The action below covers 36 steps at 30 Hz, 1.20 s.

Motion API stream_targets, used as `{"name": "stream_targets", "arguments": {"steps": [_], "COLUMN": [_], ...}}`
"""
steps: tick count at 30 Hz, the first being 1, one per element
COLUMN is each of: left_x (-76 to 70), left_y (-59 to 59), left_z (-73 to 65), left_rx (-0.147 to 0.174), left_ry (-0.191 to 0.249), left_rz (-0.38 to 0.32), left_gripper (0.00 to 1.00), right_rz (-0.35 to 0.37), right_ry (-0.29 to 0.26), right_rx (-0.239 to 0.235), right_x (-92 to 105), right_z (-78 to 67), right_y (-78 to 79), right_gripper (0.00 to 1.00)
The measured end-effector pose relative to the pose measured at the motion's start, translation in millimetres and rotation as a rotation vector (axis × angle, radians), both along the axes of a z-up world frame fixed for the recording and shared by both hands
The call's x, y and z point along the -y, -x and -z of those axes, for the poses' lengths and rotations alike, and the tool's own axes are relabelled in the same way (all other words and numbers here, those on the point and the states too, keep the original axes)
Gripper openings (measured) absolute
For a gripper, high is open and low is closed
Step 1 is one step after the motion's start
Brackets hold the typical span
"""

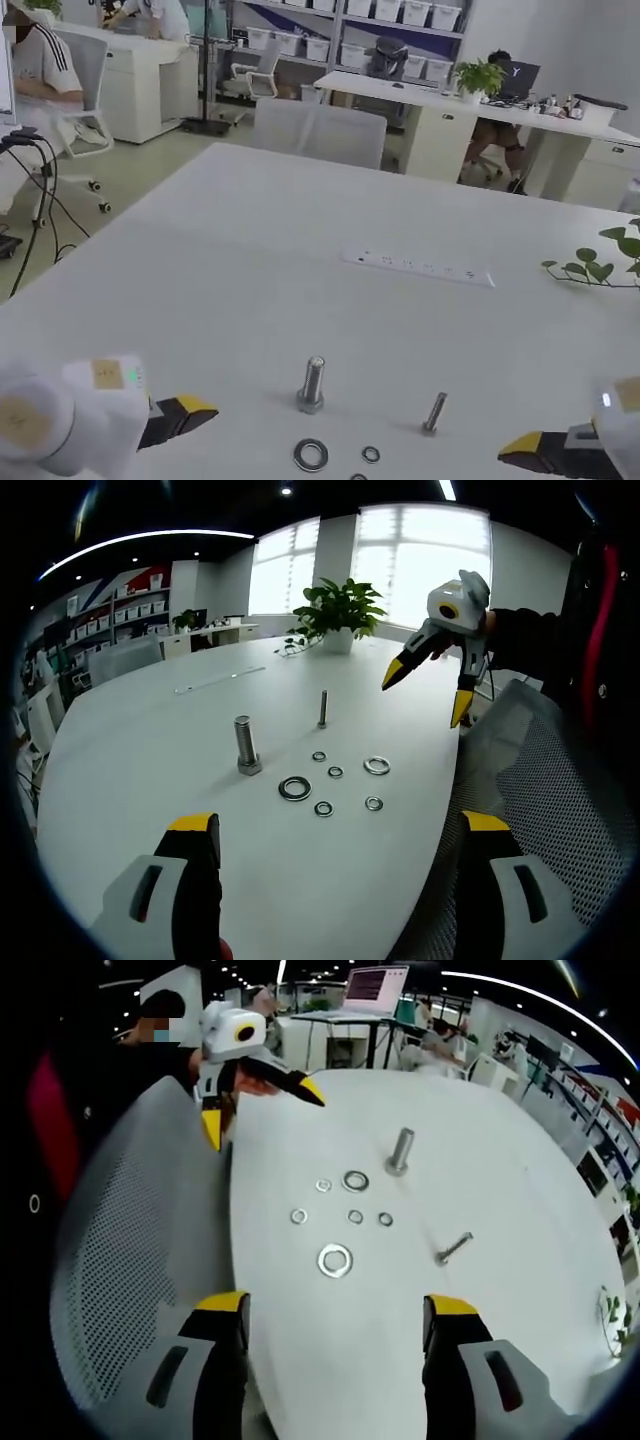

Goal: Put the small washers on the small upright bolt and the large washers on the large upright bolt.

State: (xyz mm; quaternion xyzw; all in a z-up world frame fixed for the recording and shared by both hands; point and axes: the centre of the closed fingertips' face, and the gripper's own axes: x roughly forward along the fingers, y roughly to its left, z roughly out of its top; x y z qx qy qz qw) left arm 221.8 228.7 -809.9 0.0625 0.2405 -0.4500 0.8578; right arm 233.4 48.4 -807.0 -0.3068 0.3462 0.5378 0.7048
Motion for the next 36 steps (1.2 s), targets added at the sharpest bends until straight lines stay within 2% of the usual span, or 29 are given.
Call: {"name": "stream_targets", "arguments": {"steps": [4,6,8,13,17,28,36], "left_x": [1.1,2.8,4.9,8.8,8.3,9.9,12.5], "left_y": [1.1,2.1,2.4,3.2,3.5,8.0,9.4], "left_z": [-0.9,-0.3,0.2,-1.5,-2.5,-1.0,-3.2], "left_rx": [0.002,0.002,0.003,0.009,0.012,0.005,0.010], "left_ry": [0.004,0.003,0.002,0.004,0.004,0.013,0.017], "left_rz": [-0.003,0.000,0.001,0.003,-0.005,-0.018,-0.025], "left_gripper": [0.98,0.98,0.98,0.98,0.98,0.98,0.98], "right_rz": [-0.024,-0.038,-0.057,-0.095,-0.131,-0.204,-0.258], "right_ry": [0.015,0.036,0.079,0.114,0.169,0.228,0.291], "right_rx": [-0.003,-0.009,-0.019,-0.018,-0.015,-0.039,-0.048], "right_x": [-7.0,-9.2,-9.2,-18.6,-23.6,-40.2,-46.5], "right_z": [0.9,3.5,7.8,10.0,16.2,29.0,43.3], "right_y": [-2.3,-3.2,-2.8,-7.0,-10.4,-8.6,-5.7], "right_gripper": [0.67,0.66,0.64,0.57,0.54,0.46,0.41]}}
